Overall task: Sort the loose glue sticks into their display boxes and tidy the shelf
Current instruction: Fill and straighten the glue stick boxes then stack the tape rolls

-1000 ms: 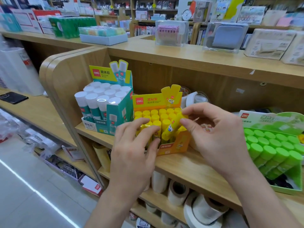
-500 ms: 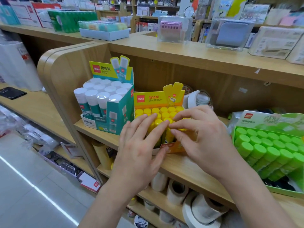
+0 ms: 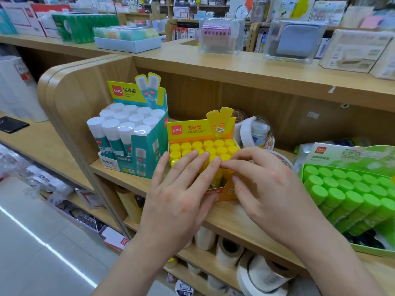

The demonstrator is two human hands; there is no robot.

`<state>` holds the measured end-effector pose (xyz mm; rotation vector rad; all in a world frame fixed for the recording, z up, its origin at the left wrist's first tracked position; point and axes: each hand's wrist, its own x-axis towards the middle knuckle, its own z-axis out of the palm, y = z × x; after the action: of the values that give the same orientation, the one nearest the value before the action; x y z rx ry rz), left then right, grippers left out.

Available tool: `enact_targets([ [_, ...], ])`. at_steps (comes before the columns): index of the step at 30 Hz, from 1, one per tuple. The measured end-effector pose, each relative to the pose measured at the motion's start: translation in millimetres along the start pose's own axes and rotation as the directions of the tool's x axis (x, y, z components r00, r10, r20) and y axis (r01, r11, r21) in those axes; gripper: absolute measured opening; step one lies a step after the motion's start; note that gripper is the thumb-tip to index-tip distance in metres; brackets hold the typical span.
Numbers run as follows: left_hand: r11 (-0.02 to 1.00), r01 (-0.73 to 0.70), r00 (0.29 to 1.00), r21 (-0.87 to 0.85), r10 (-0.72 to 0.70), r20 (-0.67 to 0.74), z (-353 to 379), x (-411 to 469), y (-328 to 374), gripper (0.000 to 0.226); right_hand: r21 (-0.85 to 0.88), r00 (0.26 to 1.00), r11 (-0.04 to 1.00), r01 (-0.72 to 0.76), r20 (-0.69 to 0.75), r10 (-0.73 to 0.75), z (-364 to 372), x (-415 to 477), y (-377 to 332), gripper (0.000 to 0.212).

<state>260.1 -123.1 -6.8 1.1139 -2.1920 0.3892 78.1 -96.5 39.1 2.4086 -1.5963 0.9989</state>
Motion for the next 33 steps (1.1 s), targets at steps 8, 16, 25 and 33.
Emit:
enact_targets([
  [8,0.999,-0.027,1.000,-0.037,0.027,0.000,1,3,-2,0.043,-0.083,0.997,0.996,-0.028,-0.080,0.021,7,-8,1,0.029],
  [16,1.000,-0.008,0.996,0.021,0.006,0.095,3,12,6,0.048,-0.132,0.999,0.991,0.015,-0.029,-0.019,4,-8,1,0.033],
  [25,0.997,-0.081,0.977,0.009,0.078,0.196,7,19,-14,0.071,-0.036,0.998,0.998,0.046,0.045,-0.045,-1,-18,-1,0.040],
  [33,0.999,-0.024,0.978,0.024,0.018,0.208,24,44,-15,0.088,-0.196,0.992,0.979,-0.063,-0.120,0.040,-52,-31,22,0.037],
])
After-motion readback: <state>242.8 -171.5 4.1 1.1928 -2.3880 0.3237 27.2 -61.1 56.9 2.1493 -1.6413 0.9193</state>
